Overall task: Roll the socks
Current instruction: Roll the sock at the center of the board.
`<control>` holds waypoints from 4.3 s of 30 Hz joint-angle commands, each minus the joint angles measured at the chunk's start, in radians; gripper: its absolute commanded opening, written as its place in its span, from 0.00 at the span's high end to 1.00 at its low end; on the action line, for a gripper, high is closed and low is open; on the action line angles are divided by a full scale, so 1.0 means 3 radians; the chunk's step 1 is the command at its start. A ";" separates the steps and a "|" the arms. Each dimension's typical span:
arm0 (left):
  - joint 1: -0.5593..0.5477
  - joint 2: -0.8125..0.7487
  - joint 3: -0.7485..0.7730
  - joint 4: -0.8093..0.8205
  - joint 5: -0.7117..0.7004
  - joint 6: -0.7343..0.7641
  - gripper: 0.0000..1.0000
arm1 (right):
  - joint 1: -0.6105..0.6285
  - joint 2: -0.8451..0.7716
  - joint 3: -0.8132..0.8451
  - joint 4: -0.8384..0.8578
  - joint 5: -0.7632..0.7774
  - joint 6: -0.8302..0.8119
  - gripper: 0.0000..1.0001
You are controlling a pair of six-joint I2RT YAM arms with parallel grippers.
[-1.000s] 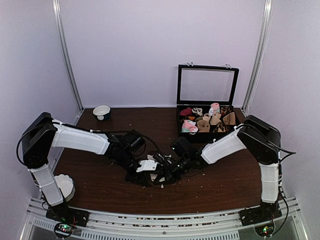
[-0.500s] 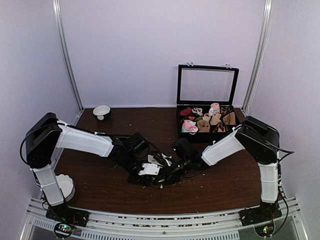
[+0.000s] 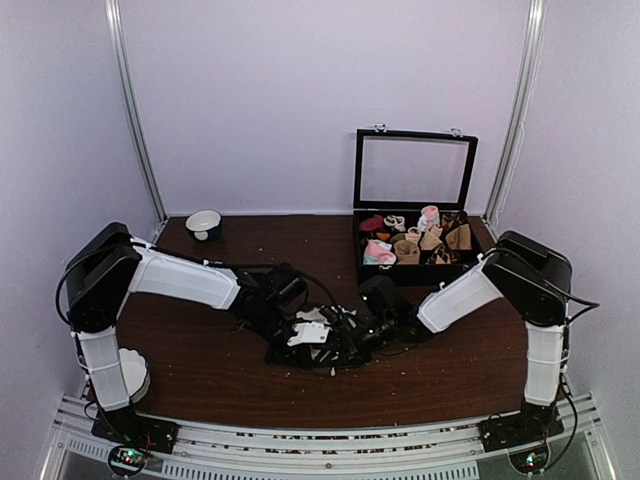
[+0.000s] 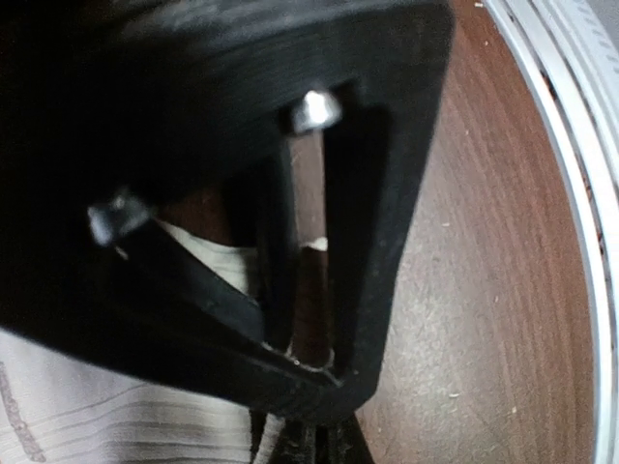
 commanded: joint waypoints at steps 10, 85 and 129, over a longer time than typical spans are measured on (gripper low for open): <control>0.0336 0.0661 0.0317 -0.0786 0.0888 -0.0384 1.00 | -0.0063 -0.0927 -0.0665 -0.0620 0.0893 -0.0765 0.52; 0.0788 0.0323 0.0471 -0.0993 0.1302 -0.0359 0.55 | 0.0799 -0.0444 -0.0126 -0.0980 0.1973 -0.3210 1.00; 0.0173 0.0213 0.0076 -0.0330 0.0081 0.0142 1.00 | -0.0042 0.0264 0.0140 -0.0994 0.0498 -0.0871 0.54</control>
